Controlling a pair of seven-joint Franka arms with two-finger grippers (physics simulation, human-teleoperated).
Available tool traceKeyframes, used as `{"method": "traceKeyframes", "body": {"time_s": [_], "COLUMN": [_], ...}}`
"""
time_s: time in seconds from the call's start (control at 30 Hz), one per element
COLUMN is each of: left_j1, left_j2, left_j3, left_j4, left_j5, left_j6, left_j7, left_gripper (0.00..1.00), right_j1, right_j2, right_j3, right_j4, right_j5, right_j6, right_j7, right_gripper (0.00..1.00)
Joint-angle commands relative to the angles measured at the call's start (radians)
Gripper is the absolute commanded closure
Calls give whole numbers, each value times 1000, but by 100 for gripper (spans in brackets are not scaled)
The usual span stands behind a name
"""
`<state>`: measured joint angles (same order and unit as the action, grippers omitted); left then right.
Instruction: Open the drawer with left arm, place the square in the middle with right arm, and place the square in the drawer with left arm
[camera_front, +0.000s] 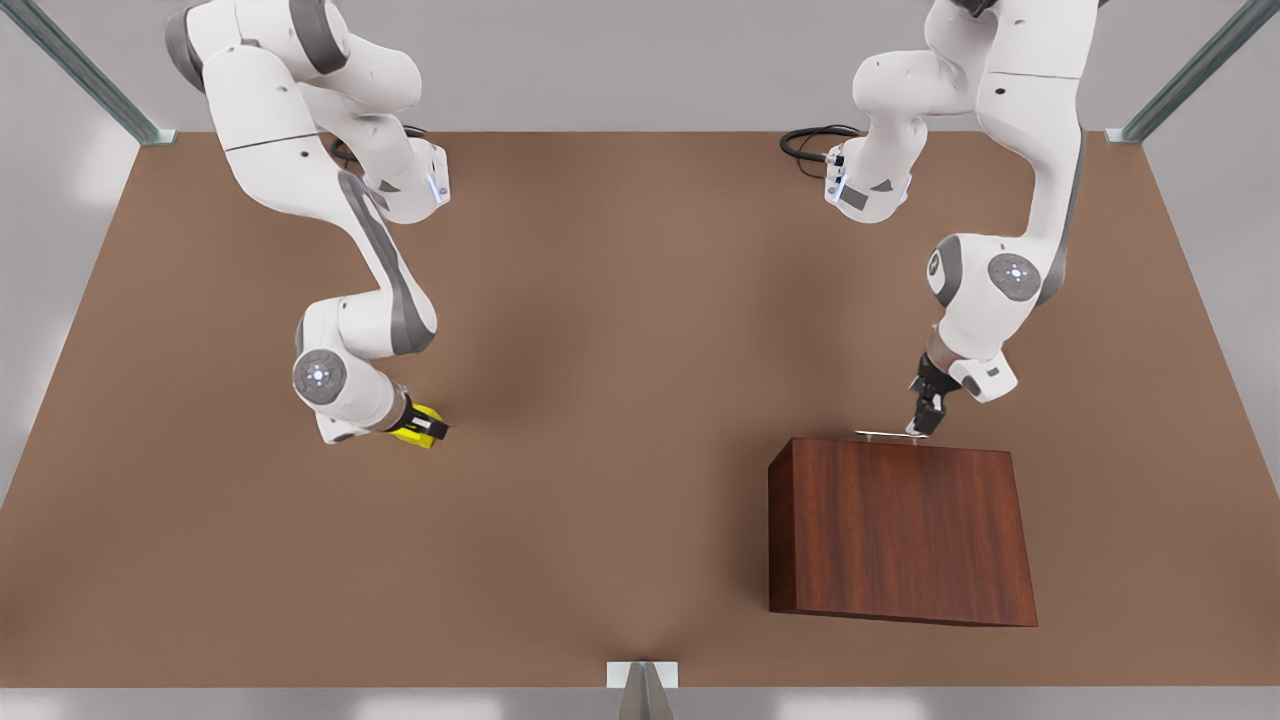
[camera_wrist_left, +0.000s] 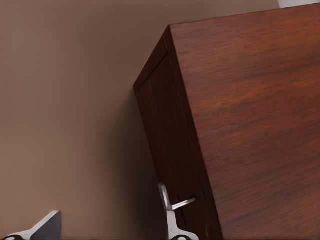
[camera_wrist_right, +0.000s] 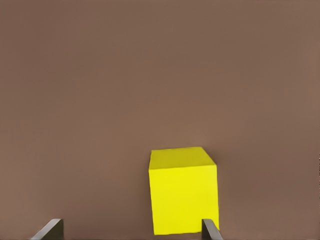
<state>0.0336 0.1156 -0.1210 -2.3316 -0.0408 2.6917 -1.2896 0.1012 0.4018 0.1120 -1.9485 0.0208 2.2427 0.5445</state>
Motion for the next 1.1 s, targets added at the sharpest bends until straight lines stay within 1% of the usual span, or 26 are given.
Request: {"method": "traceKeyframes", "body": {"time_s": [0.0, 0.17, 0.27, 0.47, 0.7, 1.0, 1.07], "left_j1": [0, 2, 0, -44, -46, -47, -47], "left_j2": [1, 10, -1, 1, 1, -39, -37], "left_j3": [1, 0, 0, 0, 1, 0, 0], "left_j4": [0, 0, 0, 1, -8, -9, -11], "left_j5": [2, 4, 4, 2, 4, 2, 2], "left_j6": [0, 14, 11, 10, -9, -130, -130], "left_j7": [1, 1, 3, 1, 3, -14, -16], "left_gripper": [0, 0, 0, 0, 0, 0, 0], "right_j1": [0, -15, -58, -54, -55, -55, -55], "right_j2": [2, 15, 45, 69, 97, 126, 129], "right_j3": [0, 0, 0, 0, 0, 0, 0], "right_j4": [0, -9, -9, -17, -17, -20, -20], "right_j5": [-1, -1, -2, 1, 2, -1, -1], "right_j6": [0, -15, 9, 35, 37, 51, 51], "right_j7": [-1, -52, -87, -63, -61, -63, -63], "right_gripper": [0, 0, 0, 0, 0, 0, 4]}}
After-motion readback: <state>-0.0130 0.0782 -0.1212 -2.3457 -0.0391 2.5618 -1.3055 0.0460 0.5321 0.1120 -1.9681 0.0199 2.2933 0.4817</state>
